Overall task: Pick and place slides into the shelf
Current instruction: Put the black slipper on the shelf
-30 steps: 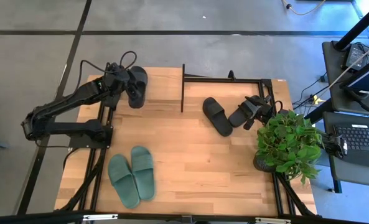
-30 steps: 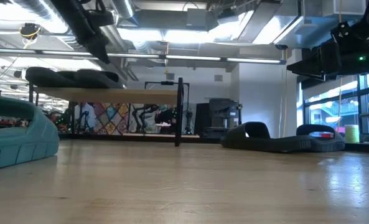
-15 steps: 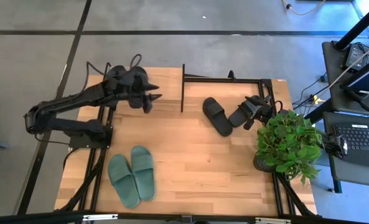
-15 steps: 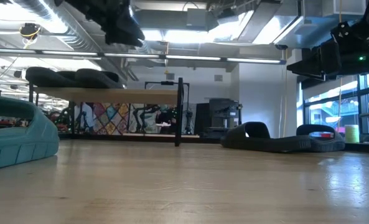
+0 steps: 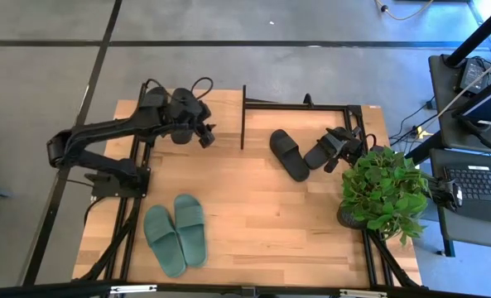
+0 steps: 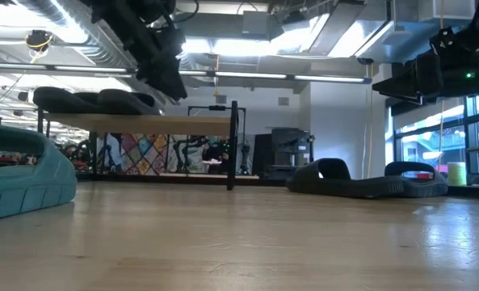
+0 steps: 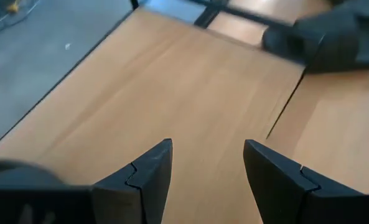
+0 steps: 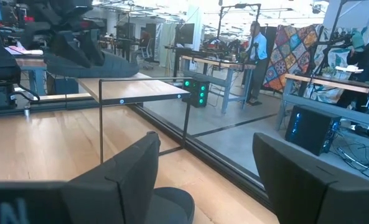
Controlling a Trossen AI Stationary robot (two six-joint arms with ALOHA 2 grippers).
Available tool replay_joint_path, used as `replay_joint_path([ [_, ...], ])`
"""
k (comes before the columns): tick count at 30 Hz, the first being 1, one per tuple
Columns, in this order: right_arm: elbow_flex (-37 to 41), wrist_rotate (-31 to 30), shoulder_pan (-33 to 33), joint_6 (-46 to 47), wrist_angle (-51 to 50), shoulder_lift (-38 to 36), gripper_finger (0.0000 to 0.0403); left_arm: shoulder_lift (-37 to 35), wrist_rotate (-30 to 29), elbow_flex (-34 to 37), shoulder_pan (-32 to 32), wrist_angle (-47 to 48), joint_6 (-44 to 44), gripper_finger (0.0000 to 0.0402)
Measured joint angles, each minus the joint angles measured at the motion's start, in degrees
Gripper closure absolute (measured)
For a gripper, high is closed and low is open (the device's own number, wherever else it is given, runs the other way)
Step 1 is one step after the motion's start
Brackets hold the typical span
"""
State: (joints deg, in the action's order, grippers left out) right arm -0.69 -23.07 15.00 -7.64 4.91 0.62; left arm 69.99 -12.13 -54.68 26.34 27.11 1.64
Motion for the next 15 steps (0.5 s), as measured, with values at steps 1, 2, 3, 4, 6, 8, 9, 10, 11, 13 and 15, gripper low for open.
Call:
replay_joint_path([
  [1, 0.0, 0.0, 0.0, 0.0, 0.0, 0.0, 0.0146, 0.4, -1.0, -1.0, 0.0, 1.5, 0.4, 0.0212],
  [2, 0.0, 0.0, 0.0, 0.0, 0.0, 0.0, 0.0146, 0.9, -2.4, -1.9, -0.2, 3.1, 0.9, 0.0212],
  [3, 0.0, 0.0, 0.0, 0.0, 0.0, 0.0, 0.0146, 1.3, -3.9, -2.7, -0.5, 4.5, 1.0, 0.0212],
  [4, 0.0, 0.0, 0.0, 0.0, 0.0, 0.0, 0.0146, 1.8, -5.2, -3.5, -0.7, 5.8, 1.0, 0.0212],
  [6, 0.0, 0.0, 0.0, -0.1, 0.0, 0.0, 0.0146, 2.6, -7.0, -4.9, -1.2, 7.8, 1.1, 0.0212],
  [8, 0.0, 0.0, 0.0, 0.0, 0.0, 0.0, 0.0146, 3.1, -7.3, -5.6, -1.4, 8.9, 1.3, 0.0212],
  [9, 0.0, 0.0, 0.0, 0.0, 0.0, 0.0, 0.0146, 3.4, -7.3, -5.8, -1.6, 9.2, 1.3, 0.0212],
  [10, 0.0, 0.0, 0.0, 0.0, 0.0, 0.0, 0.0146, 3.9, -7.3, -6.1, -1.6, 9.5, 1.3, 0.0212],
  [11, 0.0, 0.0, 0.0, -0.1, 0.0, 0.0, 0.0146, 4.2, -7.2, -6.2, -1.6, 9.9, 1.3, 0.0212],
  [13, 0.0, 0.0, 0.0, 0.0, 0.0, 0.0, 0.0146, 4.9, -7.2, -6.2, -1.6, 11.1, 1.3, 0.0212],
  [15, 0.0, 0.0, 0.0, -0.1, 0.0, 0.0, 0.0146, 5.7, -7.2, -6.3, -1.6, 11.6, 1.0, 0.0212],
])
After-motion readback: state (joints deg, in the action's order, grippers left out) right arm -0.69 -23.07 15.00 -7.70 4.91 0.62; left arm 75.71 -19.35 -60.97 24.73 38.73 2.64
